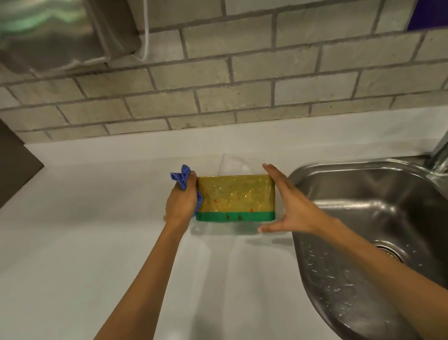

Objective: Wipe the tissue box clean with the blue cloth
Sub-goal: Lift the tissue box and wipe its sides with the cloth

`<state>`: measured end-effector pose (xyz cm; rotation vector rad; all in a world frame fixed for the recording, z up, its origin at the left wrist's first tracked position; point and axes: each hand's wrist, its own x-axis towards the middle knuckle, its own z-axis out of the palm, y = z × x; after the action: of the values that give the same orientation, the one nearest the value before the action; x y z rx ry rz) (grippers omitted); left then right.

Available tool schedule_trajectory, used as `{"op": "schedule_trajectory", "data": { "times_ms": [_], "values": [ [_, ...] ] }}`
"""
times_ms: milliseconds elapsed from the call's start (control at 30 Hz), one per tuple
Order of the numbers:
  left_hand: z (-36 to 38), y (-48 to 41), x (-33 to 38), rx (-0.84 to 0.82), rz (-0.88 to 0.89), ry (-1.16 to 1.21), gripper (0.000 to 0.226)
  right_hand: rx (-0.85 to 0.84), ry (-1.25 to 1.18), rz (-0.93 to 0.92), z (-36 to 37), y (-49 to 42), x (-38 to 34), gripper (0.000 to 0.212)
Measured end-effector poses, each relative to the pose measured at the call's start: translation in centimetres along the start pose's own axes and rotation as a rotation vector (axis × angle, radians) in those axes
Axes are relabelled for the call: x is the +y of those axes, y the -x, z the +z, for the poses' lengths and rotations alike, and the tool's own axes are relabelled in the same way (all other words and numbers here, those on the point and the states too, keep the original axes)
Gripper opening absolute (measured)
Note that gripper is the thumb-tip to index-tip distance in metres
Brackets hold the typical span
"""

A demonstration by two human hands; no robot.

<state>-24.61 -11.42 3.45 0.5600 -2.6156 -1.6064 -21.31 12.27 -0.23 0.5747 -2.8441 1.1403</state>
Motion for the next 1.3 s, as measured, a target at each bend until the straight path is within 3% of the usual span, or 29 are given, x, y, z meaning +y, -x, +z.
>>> {"op": "schedule_trajectory", "data": {
  "times_ms": [100,167,233,367,500,600,667,800,933,1067,1300],
  "values": [
    [0.5,1.7,-1.2,0.124,0.235,0.012,0.034,0.039,0.053,-0.035,0.0,-0.8,0.5,0.121],
    [1.0,3.2,-1.9,0.099,0.457,-0.096,0.056,0.064,0.046,-0.036,-0.3,-1.1,0.6,0.114],
    [1.4,3.9,-2.1,0.07,0.559,-0.11,0.072,0.056,0.027,-0.028,-0.5,-1.4,0.7,0.112],
    [2.5,3.4,-0.9,0.184,0.488,0.048,0.058,0.019,-0.036,0.0,-0.8,-1.7,0.9,0.112],
    [4.5,3.0,-0.5,0.288,0.551,-0.35,0.061,0.025,-0.057,0.038,-0.8,-1.9,0.7,0.109],
    [4.7,2.8,-1.8,0.299,0.696,-0.541,0.056,0.025,-0.071,0.058,-0.9,-2.0,0.6,0.106],
    [4.0,2.5,-2.8,0.286,0.763,-0.527,0.056,0.022,-0.083,0.064,-1.0,-2.1,0.6,0.105],
    [3.7,2.2,-2.6,0.244,0.602,-0.308,0.057,0.033,-0.108,0.065,-1.1,-2.1,0.5,0.102],
    [5.2,3.4,-1.2,0.287,0.716,-0.519,0.052,0.049,-0.098,0.078,-1.0,-2.2,0.4,0.106],
    [4.4,4.9,-3.7,0.204,0.865,-0.645,0.054,0.038,-0.102,0.078,-0.5,-1.8,0.1,0.105],
    [5.4,2.5,0.3,0.284,0.713,-0.516,0.051,0.066,-0.101,0.094,-1.9,-2.4,0.1,0.103]
  ]
}}
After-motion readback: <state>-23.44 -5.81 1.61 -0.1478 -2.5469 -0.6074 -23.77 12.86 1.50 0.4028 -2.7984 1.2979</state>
